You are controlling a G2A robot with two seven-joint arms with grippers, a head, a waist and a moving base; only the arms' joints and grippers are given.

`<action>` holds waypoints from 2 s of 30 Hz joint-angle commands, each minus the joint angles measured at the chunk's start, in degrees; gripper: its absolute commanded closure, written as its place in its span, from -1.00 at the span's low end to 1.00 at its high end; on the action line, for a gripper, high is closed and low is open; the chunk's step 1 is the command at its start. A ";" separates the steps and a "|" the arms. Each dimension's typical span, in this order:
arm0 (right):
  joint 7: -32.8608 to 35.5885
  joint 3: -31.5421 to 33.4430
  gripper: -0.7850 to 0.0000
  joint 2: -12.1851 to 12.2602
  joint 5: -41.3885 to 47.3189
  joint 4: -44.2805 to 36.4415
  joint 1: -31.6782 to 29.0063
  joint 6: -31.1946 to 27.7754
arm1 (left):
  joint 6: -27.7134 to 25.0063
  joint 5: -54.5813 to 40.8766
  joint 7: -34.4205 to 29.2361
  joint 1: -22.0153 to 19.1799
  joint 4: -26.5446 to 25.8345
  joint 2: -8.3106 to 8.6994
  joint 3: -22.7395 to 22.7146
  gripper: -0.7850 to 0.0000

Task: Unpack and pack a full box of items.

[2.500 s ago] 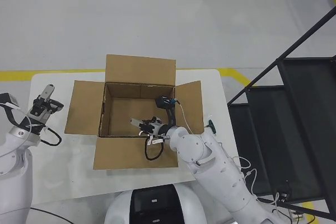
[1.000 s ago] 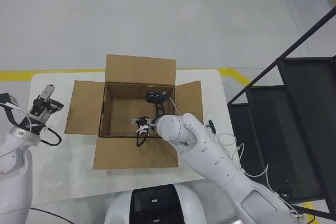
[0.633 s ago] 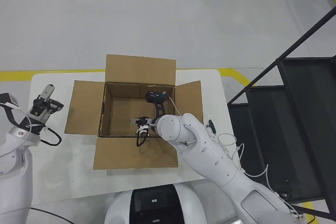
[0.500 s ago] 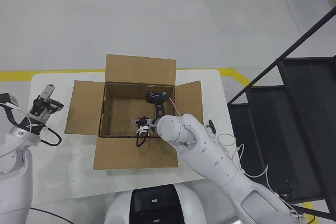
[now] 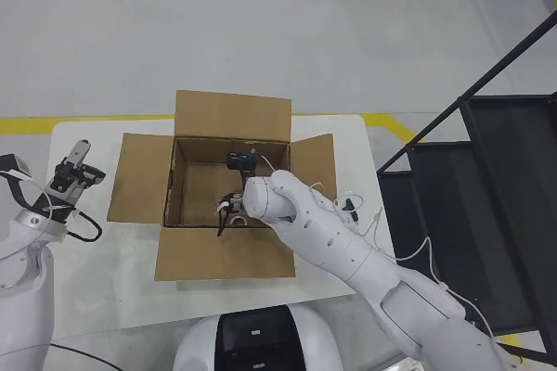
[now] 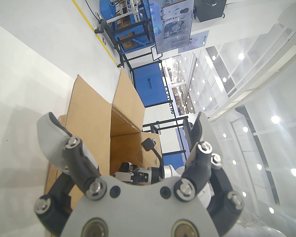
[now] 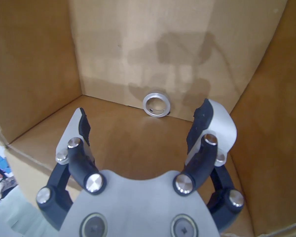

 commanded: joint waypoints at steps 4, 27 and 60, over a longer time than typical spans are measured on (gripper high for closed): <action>0.44 -0.71 0.01 -0.55 0.47 2.79 1.36 -3.60 | 0.00 0.00 0.00 0.00 0.00 0.00 0.00 -1.00; 4.68 -1.58 -0.03 -0.67 -2.78 9.40 1.78 -17.31 | 0.00 0.00 0.00 0.00 0.00 0.00 0.00 -1.00; 0.71 -6.57 0.13 -6.21 -4.25 25.92 8.23 -25.02 | 0.00 0.00 0.00 0.00 0.00 0.00 0.00 -1.00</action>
